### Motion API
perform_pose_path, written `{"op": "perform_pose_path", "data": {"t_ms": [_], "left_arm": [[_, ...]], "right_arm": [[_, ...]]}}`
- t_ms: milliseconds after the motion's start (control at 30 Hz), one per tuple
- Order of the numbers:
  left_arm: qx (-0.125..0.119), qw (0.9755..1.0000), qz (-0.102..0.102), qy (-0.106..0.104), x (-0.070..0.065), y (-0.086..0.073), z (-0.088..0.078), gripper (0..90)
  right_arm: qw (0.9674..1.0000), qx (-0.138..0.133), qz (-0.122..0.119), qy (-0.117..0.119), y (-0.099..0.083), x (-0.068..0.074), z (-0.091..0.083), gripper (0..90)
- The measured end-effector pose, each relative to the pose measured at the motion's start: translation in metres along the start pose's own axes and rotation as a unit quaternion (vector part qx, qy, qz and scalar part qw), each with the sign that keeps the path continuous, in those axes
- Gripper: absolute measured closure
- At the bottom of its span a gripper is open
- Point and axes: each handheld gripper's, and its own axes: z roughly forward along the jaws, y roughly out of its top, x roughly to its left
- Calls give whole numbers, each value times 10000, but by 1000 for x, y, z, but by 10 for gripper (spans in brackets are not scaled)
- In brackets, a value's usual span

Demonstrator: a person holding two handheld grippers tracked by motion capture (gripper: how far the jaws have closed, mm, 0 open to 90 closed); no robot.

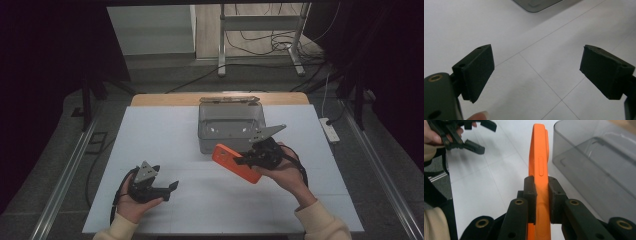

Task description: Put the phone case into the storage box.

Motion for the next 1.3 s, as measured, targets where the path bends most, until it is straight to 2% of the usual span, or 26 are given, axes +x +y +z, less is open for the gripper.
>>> {"op": "perform_pose_path", "data": {"t_ms": [200,467,633,967,1167,1300], "left_arm": [[15,10000,25,12,-1,0,-1,128],[8,10000,12,-15,1,-1,0,130],[3,10000,30,-36,0,3,2,129],[74,9999,70,-28,1,3,4,132],[71,10000,61,-11,0,3,4,134],[75,9999,69,-17,0,3,4,134]], "right_arm": [[9999,-68,103,-54,5,-1,-4,792],[9998,-137,117,-131,10,-2,-4,792],[9991,-256,228,-253,12,-2,-9,792],[9975,-495,236,-436,23,-2,-18,794],[9976,-431,258,-480,32,-7,-15,794],[9967,-399,285,-642,39,-9,-17,794]]}}
